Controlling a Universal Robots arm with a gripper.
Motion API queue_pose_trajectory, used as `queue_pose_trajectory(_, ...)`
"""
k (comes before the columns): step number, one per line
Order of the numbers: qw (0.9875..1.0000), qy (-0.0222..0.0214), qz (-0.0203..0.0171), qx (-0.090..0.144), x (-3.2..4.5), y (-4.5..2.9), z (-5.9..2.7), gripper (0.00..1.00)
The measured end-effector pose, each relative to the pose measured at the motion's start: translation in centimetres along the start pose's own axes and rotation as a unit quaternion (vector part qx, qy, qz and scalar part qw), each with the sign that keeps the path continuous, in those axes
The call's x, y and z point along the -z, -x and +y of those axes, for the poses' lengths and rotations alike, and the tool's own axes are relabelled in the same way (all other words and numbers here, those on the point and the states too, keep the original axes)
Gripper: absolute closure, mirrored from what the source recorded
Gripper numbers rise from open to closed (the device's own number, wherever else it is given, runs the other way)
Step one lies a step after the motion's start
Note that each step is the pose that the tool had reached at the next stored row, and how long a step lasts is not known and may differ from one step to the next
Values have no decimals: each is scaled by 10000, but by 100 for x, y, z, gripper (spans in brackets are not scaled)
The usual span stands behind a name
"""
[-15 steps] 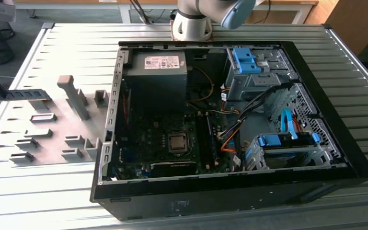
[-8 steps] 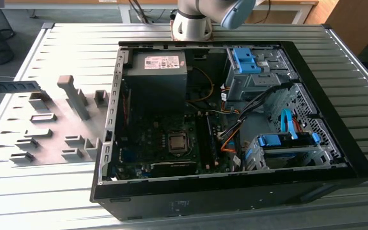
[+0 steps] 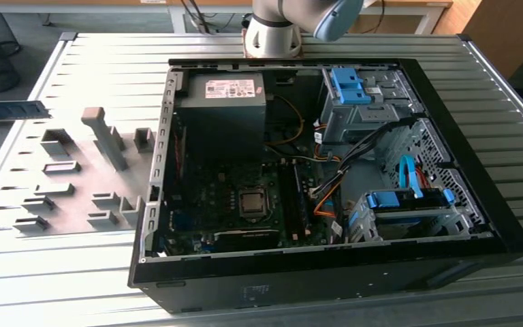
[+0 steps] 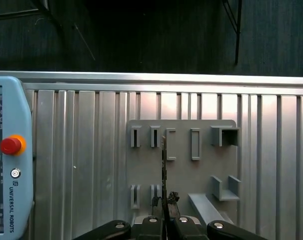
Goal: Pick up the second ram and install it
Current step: 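Pick up the second ram and move it above second insertion slot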
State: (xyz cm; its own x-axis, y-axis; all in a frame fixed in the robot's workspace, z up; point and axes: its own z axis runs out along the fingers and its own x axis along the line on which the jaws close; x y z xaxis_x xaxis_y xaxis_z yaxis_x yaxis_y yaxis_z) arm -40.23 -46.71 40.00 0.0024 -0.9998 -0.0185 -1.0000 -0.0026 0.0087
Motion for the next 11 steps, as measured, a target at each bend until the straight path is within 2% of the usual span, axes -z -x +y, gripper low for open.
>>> queue_pose_trajectory(7,10000,0,0,0,157,3,1,86)
queue_pose_trajectory(11,10000,-1,-1,0,163,3,1,86)
